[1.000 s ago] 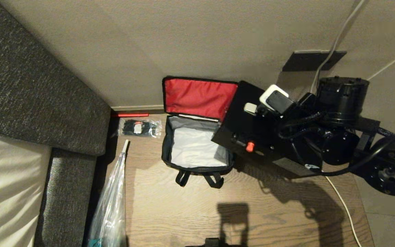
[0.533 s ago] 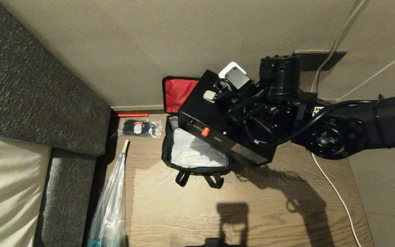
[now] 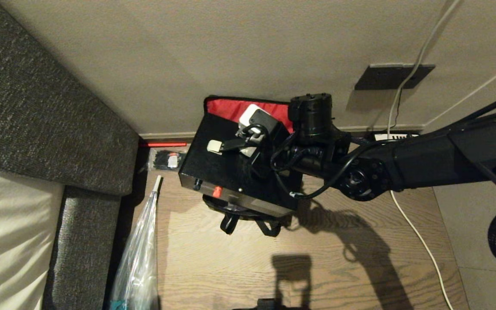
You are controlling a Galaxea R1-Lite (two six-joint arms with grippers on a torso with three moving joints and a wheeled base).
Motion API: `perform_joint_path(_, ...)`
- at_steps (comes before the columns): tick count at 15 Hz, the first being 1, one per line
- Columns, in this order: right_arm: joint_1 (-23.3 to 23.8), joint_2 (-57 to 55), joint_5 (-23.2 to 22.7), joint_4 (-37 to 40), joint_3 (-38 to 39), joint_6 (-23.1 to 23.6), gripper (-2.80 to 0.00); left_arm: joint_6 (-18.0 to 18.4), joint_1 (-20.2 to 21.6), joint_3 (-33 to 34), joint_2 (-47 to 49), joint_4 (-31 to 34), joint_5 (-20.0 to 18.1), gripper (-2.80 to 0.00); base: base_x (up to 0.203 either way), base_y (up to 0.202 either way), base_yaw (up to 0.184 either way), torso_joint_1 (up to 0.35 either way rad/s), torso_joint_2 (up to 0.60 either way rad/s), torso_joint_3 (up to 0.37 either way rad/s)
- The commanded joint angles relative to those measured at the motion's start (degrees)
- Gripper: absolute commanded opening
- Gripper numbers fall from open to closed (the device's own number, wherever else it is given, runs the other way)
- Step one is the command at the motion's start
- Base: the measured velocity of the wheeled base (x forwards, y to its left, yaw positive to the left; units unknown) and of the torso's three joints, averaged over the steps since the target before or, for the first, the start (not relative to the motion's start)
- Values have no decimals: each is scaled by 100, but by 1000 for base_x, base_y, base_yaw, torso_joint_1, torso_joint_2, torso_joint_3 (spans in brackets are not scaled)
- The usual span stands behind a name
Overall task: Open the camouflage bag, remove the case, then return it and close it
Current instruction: Place the black box back
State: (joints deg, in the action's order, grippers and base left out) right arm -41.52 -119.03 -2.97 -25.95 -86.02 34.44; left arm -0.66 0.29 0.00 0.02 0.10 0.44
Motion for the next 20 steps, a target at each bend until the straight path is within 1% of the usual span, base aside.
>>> perform_joint_path(1, 173, -238, -445, 1, -67, 74, -280, -4, -3, 18, -11, -1, 0, -280, 0, 0, 0, 0, 0, 0)
perform_joint_path(3, 342, -388, -978, 39, -192, 104, -280, -4, -3, 18, -11, -1, 0, -280, 0, 0, 0, 0, 0, 0)
perform_joint_path(5, 454, -490, -1195, 68, -302, 98, -280, -4, -3, 18, -11, -1, 0, -280, 0, 0, 0, 0, 0, 0)
perform_joint_path(6, 563, -584, -1376, 80, -431, 98, -280, -4, -3, 18, -11, -1, 0, -280, 0, 0, 0, 0, 0, 0)
perform_joint_path(8, 671, -716, -1465, 138, -775, 68, -280, -4, -3, 18, -11, 8, 0, -280, 0, 0, 0, 0, 0, 0)
perform_joint_path(10, 766, -846, -1531, 434, -1090, 34, -280, -4, -3, 18, -11, -1, 0, -280, 0, 0, 0, 0, 0, 0)
perform_joint_path(12, 841, -1056, -1654, 857, -1574, 21, -280, -4, -3, 18, -11, -1, 0, -280, 0, 0, 0, 0, 0, 0)
perform_joint_path(14, 861, -1310, -1789, 929, -1854, -72, -280, 4, -3, 18, -11, -1, 0, -280, 0, 0, 0, 0, 0, 0)
perform_joint_path(17, 880, -1537, -1935, 931, -2135, -190, -280, 1, -3, 18, -14, -1, 3, -280, 0, 0, 0, 0, 0, 0)
perform_joint_path(20, 921, -1586, -2049, 934, -2139, -201, -280, -4, -3, 18, -11, -1, 0, -280, 0, 0, 0, 0, 0, 0)
